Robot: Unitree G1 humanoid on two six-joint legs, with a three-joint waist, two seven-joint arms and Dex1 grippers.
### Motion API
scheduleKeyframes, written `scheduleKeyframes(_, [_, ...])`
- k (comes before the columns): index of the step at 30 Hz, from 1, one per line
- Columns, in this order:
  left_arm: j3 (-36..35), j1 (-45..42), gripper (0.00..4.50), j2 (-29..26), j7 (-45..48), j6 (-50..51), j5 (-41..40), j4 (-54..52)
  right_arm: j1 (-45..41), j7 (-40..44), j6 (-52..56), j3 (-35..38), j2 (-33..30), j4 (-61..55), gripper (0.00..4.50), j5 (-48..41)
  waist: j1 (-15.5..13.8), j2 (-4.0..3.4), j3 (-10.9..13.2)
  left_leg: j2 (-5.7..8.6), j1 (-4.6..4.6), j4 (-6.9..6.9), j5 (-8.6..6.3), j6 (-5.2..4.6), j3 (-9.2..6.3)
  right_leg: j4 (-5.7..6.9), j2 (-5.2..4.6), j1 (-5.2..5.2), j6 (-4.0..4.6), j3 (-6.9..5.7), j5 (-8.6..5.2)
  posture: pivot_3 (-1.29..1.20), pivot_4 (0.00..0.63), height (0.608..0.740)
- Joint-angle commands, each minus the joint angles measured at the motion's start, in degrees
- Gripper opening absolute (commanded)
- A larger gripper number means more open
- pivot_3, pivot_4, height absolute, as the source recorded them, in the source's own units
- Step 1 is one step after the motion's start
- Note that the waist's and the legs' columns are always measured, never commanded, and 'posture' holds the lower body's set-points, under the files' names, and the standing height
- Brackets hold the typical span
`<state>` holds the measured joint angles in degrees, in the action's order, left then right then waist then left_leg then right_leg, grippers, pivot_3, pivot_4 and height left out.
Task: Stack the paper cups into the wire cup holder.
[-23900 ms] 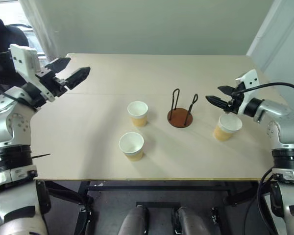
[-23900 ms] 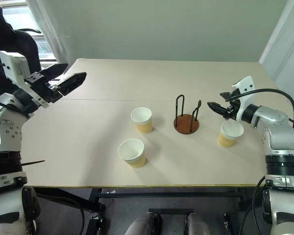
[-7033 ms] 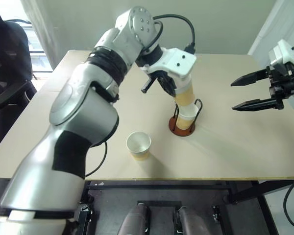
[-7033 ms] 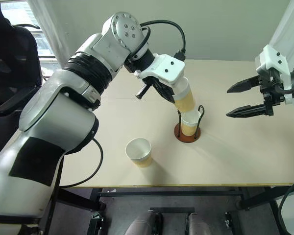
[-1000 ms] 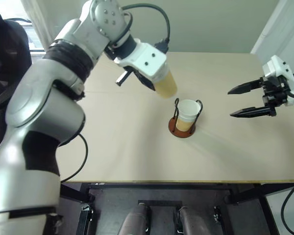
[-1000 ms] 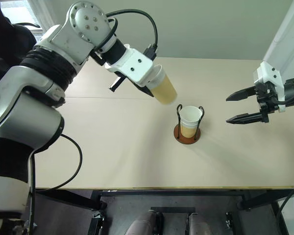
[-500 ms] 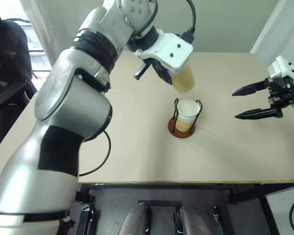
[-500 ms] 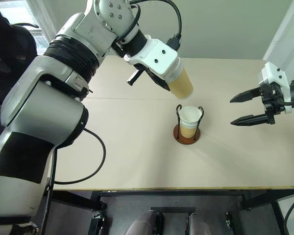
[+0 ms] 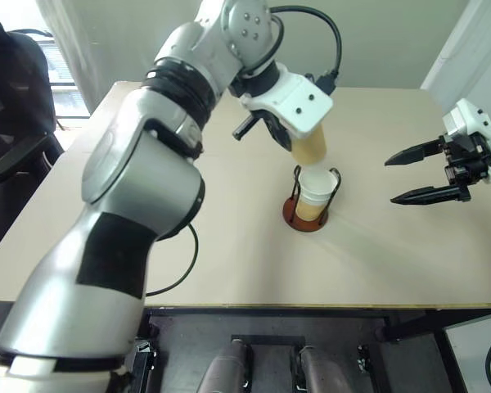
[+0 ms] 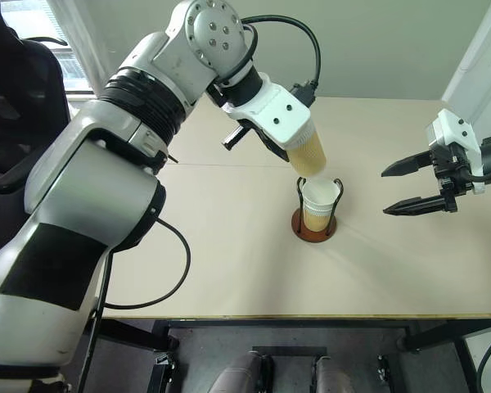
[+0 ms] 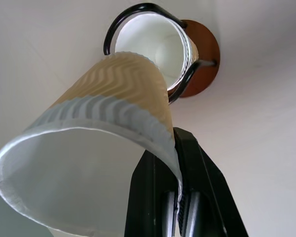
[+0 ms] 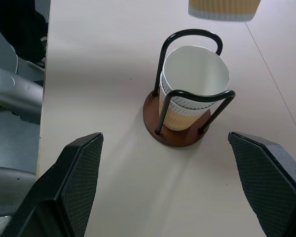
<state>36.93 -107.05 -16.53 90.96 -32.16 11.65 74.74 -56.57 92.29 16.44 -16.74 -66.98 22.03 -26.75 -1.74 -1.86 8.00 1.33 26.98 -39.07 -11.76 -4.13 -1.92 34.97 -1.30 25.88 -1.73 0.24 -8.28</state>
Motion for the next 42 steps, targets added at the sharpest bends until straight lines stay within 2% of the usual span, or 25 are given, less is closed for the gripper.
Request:
scheduleKeyframes(1, [-2.14, -0.39, 0.03, 0.41, 1.54, -1.02, 1.92, -0.01, 0.41, 0.21, 0.17, 2.99, -1.78, -1.67, 4.13, -1.00, 0.01, 0.00, 0.00, -0.01, -0.02, 0.01, -0.01, 0.01, 0.00, 0.01, 0.00, 0.00, -0.01, 0.00, 0.00, 0.00, 0.150, 0.740])
scheduleKeyframes(25, [-5.67, 2.18, 0.03, 4.27, -4.38, -2.96, 10.72, 0.58, 2.60, 0.21, 0.50, 6.10, -1.41, -3.28, 4.13, 0.36, -0.01, -0.01, 0.00, -0.02, -0.06, -0.09, -0.01, -0.03, 0.08, 0.08, -0.01, -0.02, -0.24, 0.02, 0.13, 0.00, 0.150, 0.740])
scheduleKeyframes(29, [-6.30, 2.08, 0.88, 4.71, -5.40, -3.28, 11.41, 0.57, 2.85, 0.21, 0.33, 6.39, -1.45, -3.38, 4.13, 0.66, -0.01, -0.01, 0.00, -0.01, -0.05, -0.10, 0.00, -0.03, 0.09, 0.07, -0.01, -0.02, -0.24, 0.01, 0.14, 0.00, 0.150, 0.740])
scheduleKeyframes(39, [-7.71, 1.49, 4.46, 3.85, -6.92, -2.93, 12.16, 0.75, 2.78, 0.21, -0.53, 6.45, -1.28, -2.64, 4.13, 2.10, -0.01, -0.01, 0.00, -0.01, -0.07, -0.11, 0.00, -0.04, 0.09, 0.10, -0.01, -0.02, -0.27, 0.02, 0.16, 0.00, 0.150, 0.740])
scheduleKeyframes(42, [-11.51, 2.05, 4.48, 1.98, -8.63, -0.64, 9.57, 0.71, 2.49, 0.21, -0.80, 6.67, -0.78, -2.35, 4.13, 3.15, 0.03, -0.01, -0.01, -0.01, -0.07, -0.11, 0.00, -0.04, 0.10, 0.10, -0.01, -0.02, -0.28, 0.02, 0.16, 0.00, 0.150, 0.740])
